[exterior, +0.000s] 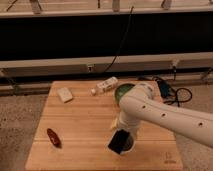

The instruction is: Place the eraser in the ceramic cup

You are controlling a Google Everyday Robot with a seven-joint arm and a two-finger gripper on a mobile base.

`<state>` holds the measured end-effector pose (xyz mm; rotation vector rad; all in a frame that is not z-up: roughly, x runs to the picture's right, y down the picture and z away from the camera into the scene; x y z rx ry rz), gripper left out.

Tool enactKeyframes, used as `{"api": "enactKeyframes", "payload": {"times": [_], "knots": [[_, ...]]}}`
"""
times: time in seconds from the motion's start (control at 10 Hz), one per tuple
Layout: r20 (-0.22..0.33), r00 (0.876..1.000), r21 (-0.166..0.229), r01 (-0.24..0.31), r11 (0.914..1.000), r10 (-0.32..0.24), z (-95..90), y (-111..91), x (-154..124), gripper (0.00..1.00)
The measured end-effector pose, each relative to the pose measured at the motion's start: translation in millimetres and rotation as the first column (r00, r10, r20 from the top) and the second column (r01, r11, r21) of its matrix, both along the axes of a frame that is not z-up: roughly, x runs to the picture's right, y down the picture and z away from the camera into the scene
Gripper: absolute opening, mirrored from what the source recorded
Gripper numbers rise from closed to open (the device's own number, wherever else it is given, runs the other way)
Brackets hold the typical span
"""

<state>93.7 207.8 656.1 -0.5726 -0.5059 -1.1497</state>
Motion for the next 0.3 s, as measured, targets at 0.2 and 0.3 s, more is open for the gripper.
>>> {"api": "enactKeyframes", "payload": {"times": [0.2, 0.3], "knots": [[-0.024, 1.0, -0.01, -0.016, 0.9998, 0.016, 3.1, -4.4, 10.7, 0.8], [-0.025, 1.0, -0.009, -0.017, 0.9998, 0.017, 3.3, -4.5, 12.9, 0.8]]}}
